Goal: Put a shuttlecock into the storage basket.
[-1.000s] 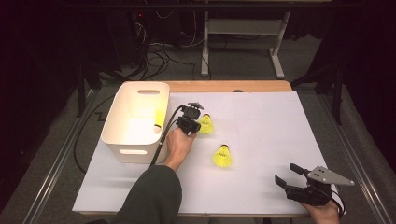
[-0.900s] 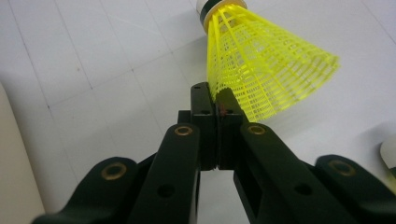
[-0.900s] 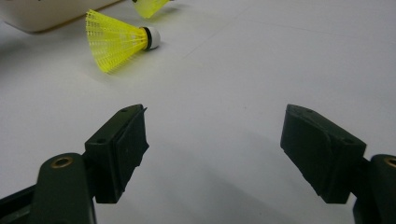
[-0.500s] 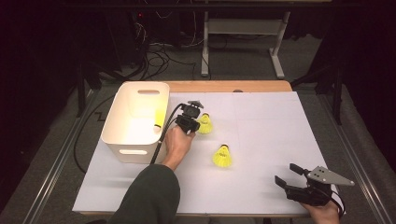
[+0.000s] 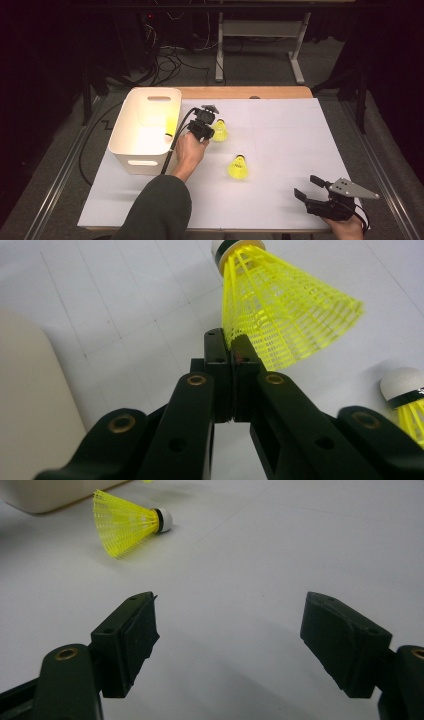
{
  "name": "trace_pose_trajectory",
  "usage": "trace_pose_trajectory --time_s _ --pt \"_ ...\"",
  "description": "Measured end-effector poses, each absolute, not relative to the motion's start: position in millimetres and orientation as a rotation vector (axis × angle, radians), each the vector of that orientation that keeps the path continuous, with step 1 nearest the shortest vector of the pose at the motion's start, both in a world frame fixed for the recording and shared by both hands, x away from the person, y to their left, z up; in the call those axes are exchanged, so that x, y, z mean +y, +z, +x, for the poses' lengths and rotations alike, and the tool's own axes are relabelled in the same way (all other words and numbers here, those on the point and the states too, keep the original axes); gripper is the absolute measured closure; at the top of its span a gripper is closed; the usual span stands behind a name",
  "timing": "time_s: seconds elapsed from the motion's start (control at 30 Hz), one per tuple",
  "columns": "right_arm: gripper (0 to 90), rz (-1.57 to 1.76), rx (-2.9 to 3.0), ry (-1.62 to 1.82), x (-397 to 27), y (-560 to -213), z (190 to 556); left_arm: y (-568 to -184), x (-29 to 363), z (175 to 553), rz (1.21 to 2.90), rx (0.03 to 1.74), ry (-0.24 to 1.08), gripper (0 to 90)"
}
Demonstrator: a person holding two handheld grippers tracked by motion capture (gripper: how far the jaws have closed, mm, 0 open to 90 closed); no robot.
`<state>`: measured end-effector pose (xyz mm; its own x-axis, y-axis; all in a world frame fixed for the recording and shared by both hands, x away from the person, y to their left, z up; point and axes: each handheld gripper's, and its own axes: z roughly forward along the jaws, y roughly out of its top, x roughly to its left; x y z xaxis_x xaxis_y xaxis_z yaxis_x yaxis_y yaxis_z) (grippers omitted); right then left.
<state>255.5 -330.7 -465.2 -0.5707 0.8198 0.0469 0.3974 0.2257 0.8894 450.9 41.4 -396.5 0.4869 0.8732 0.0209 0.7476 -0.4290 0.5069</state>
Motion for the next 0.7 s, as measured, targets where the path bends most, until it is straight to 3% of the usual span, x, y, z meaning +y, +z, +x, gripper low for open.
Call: trace_pose_trajectory --time_s 0.7 --pt "23.0 1.122 2.072 1.302 -330.6 -465.3 255.6 -374.3 43.4 447.9 2.313 1.324 0.362 89.5"
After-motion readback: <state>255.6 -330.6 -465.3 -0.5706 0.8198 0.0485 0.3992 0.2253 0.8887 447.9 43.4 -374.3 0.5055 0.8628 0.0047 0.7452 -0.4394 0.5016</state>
